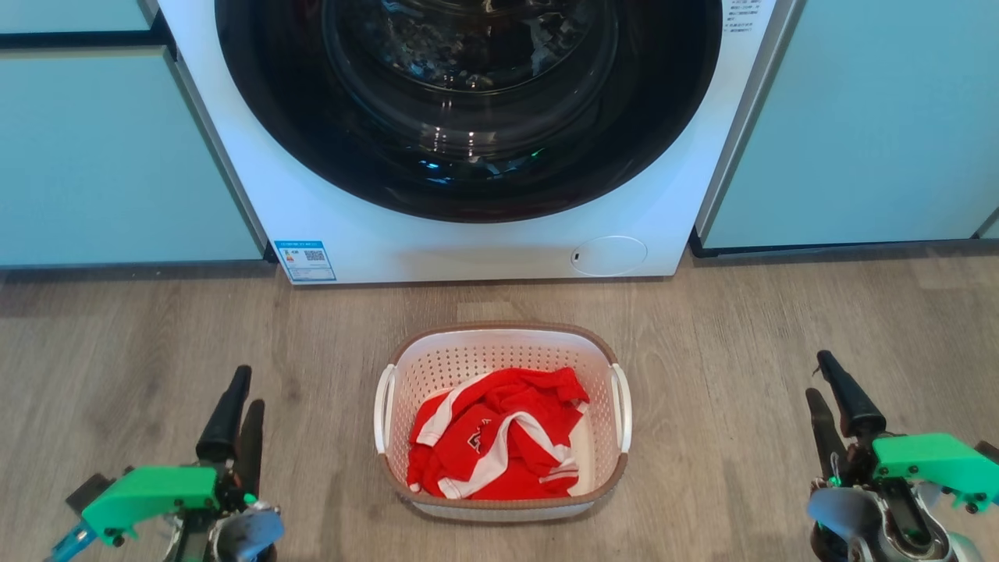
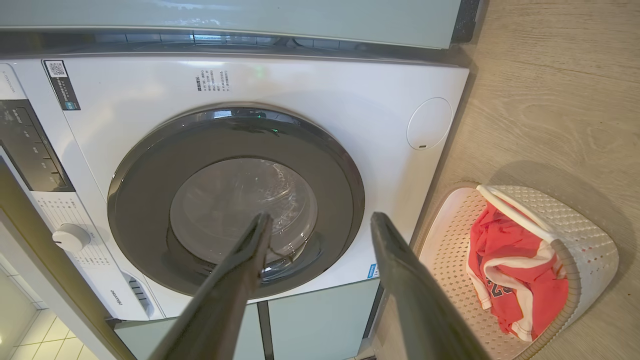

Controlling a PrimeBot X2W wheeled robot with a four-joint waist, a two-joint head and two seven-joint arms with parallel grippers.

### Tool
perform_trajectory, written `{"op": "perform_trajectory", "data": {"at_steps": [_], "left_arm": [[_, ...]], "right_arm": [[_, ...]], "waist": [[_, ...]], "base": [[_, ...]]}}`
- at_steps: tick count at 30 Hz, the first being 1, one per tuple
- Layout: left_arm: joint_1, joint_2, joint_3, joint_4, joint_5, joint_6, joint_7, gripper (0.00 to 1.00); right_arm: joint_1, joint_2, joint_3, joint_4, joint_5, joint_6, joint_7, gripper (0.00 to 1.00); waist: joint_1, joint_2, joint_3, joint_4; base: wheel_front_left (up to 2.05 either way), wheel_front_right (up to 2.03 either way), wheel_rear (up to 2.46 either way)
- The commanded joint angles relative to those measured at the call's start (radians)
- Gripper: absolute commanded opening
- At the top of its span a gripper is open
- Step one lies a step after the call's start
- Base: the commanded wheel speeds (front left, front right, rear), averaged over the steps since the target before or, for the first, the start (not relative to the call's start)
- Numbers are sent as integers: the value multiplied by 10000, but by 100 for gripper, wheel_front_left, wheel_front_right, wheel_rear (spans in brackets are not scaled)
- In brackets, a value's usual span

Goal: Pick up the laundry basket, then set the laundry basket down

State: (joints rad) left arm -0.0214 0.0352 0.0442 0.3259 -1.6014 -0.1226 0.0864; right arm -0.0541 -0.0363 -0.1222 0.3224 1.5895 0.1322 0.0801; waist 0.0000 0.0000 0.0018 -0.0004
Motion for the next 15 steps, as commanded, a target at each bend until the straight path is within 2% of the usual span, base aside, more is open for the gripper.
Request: {"op": "perform_trajectory", "data": {"at_steps": [1,9,15], "left_arm": [[-559,90,24,-395,127,-10,-81,100],[-686,181,-194,-456,351,-15,-347,100],[-817,339,-404,-462,947,-19,-595,100]], "right_arm": [[-403,-131,51,-395,-100,-2,-88,100],[-464,-251,187,-457,-426,-3,-334,100],[-546,-412,332,-504,-1203,-3,-541,100]], "waist": [[0,0,-2,-2],[0,0,-11,-16],[0,0,-25,-27]], "base": [[0,0,0],[0,0,0],[0,0,0]]}}
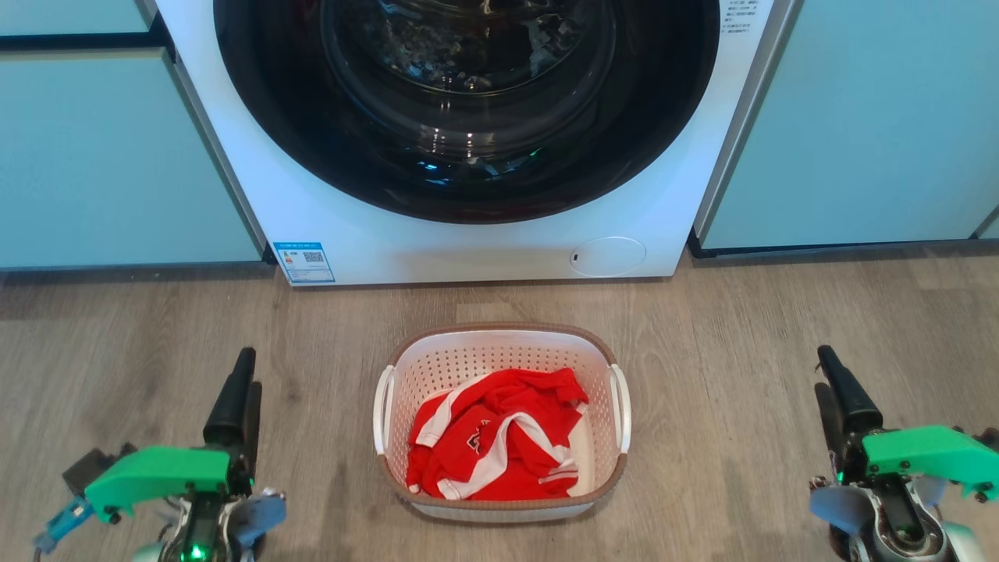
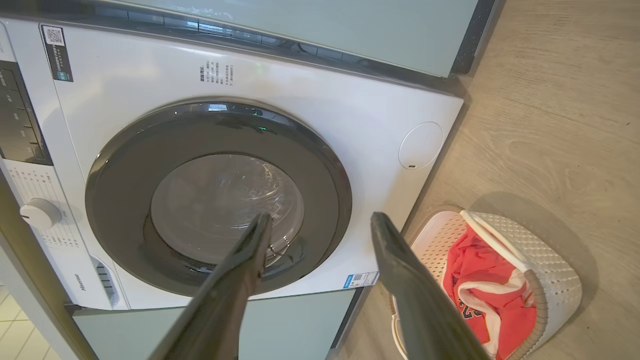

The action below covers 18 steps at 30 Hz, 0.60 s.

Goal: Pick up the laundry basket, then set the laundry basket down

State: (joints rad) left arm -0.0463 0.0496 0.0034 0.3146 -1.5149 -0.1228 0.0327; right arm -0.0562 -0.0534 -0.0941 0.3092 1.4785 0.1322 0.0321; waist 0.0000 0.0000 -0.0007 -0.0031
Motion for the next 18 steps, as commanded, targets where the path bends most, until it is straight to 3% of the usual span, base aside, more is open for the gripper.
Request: {"op": "perform_trajectory", "data": {"at_steps": [1,18], "left_arm": [[-590,206,-10,-351,217,-18,-93,100],[-864,243,-20,-759,3825,310,-597,100]], "right_arm": [[-541,-258,65,-377,-256,-3,-93,100],[-978,-362,273,-630,-3939,-5,-593,100]], "waist": [[0,0,-2,-1],[0,0,-3,-23]], "base": [[0,0,0],[0,0,0]]}}
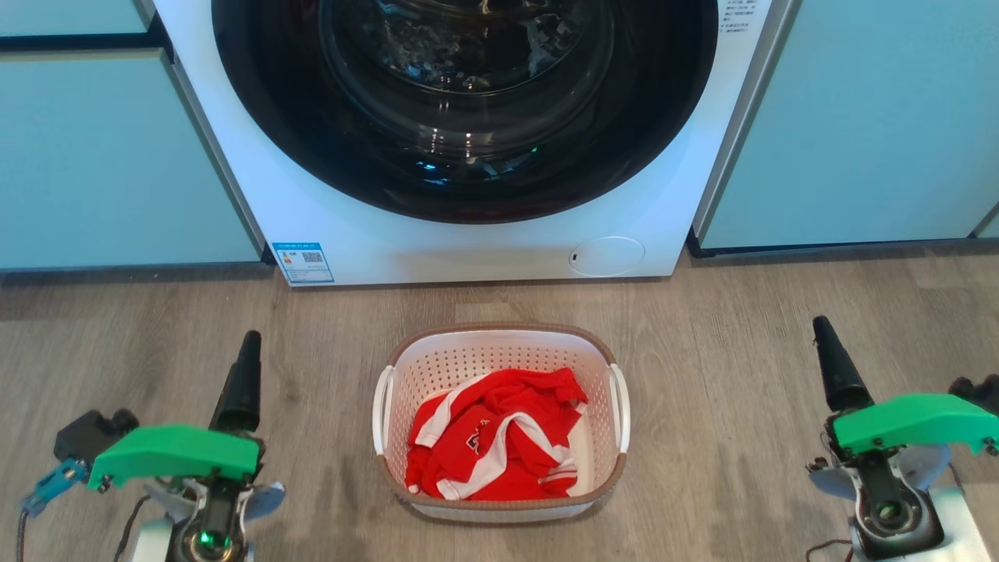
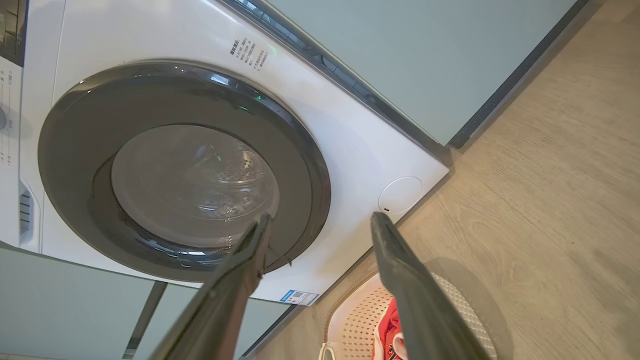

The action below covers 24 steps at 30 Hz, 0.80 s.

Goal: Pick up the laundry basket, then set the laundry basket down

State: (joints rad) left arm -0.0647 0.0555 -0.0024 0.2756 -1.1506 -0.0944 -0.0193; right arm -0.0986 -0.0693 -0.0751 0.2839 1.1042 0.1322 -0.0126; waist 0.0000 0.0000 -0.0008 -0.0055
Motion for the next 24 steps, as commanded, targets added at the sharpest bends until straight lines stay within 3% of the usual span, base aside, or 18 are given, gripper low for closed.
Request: {"op": "perform_trajectory", "data": {"at_steps": [1,24], "left_arm": [[-692,195,25,-387,379,49,-107,100],[-916,478,-474,-492,3958,552,-753,100]], "right_arm": [[-574,-226,116,-376,-398,-6,-175,100],[-871,-518,803,-259,-4309,-8,-821,100]], "waist": [[0,0,-5,4],[0,0,-99,-50]], "base": [[0,0,0],[0,0,0]]}}
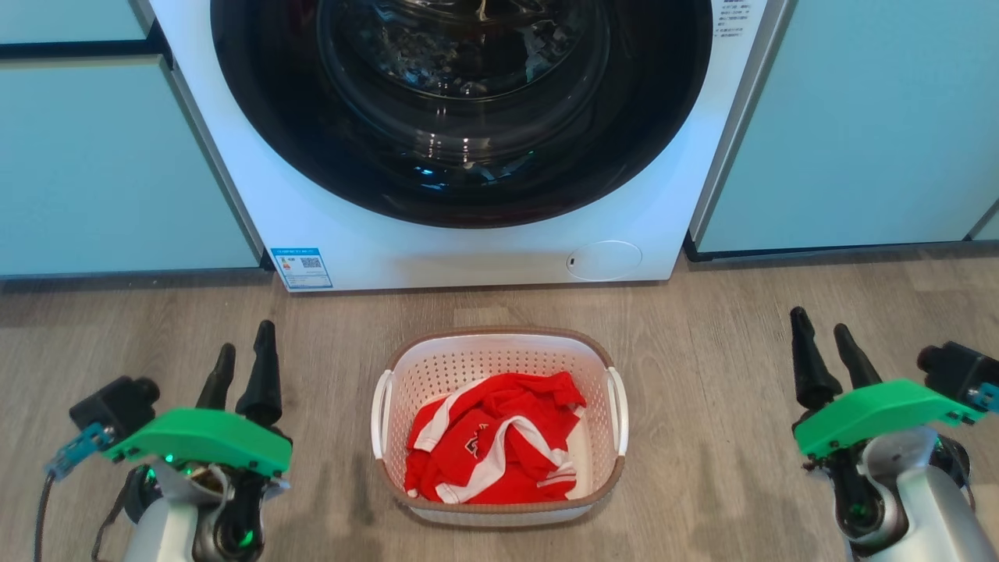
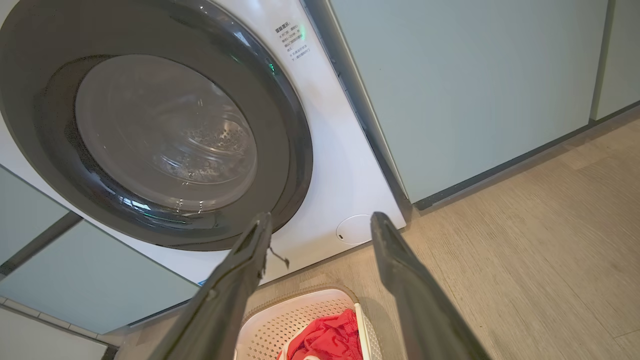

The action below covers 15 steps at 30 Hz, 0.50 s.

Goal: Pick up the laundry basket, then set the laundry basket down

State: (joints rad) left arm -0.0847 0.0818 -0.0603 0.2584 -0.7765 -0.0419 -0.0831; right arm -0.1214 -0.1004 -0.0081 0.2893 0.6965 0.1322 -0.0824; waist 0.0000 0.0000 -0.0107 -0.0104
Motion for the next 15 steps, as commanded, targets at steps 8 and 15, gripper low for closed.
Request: {"op": "perform_trajectory", "data": {"at_steps": [8,15], "left_arm": [[-867,331,-92,-173,1297,229,-349,100],[-993,451,-245,50,2320,481,-477,100]], "right_arm": [[-753,-277,479,-146,-1209,-9,-357,100],[-811,-280,695,54,-2090,-10,-542,100]], "waist": [[0,0,-21,-29],[0,0,-20,-67]], "base": [[0,0,0],[0,0,0]]}}
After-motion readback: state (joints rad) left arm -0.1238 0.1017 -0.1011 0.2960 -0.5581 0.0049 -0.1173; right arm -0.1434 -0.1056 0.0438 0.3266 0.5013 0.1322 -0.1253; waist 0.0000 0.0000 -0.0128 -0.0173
